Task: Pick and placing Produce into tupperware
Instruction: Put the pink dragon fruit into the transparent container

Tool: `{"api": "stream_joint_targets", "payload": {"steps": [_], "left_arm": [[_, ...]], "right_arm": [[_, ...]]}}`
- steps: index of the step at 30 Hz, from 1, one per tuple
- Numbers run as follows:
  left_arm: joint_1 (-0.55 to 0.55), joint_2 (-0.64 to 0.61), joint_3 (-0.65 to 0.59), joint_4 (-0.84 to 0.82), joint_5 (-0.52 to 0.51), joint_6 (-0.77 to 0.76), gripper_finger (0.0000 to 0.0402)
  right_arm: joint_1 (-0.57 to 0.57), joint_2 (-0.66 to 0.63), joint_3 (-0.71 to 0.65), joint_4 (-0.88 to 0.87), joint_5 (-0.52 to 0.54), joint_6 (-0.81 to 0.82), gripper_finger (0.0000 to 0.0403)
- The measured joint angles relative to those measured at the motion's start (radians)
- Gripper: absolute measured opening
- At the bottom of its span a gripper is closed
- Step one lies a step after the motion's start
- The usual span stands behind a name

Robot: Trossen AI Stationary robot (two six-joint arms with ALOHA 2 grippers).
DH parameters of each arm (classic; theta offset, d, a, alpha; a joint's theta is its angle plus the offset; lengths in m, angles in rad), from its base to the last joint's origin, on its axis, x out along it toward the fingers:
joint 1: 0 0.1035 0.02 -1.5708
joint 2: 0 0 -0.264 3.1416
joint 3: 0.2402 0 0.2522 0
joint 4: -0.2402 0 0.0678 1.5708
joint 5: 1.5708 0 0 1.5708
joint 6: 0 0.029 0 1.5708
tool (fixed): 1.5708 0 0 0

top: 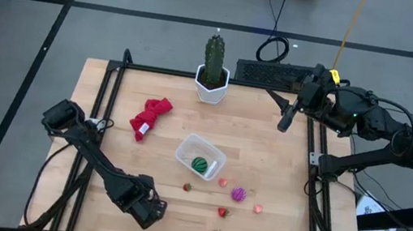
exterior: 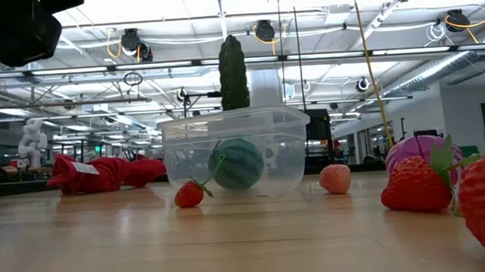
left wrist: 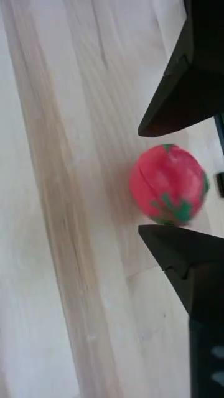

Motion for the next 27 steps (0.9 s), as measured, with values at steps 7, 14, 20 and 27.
{"api": "stream_joint_targets", "payload": {"steps": [7,14,20,27], "left_arm": [[0.008,0.0,0.0,-0.078,0.02,-0.011,0.0253],[0.007,-0.002,0.0,-0.115,0.022,-0.015,0.0253],[0.007,-0.024,0.0,-0.116,0.026,0.003,0.0253],[0.008,-0.067,0.0,-0.159,-0.056,0.06,0.0253]], "right_arm": [[0.0,0.0,0.0,0.0,0.0,0.0,0.0183],[0.0,0.0,0.0,0.0,0.0,-0.001,0.0183],[0.0,0.0,0.0,0.0,0.0,-0.002,0.0183],[0.0,0.0,0.0,0.0,0.0,-0.003,0.0183]]}}
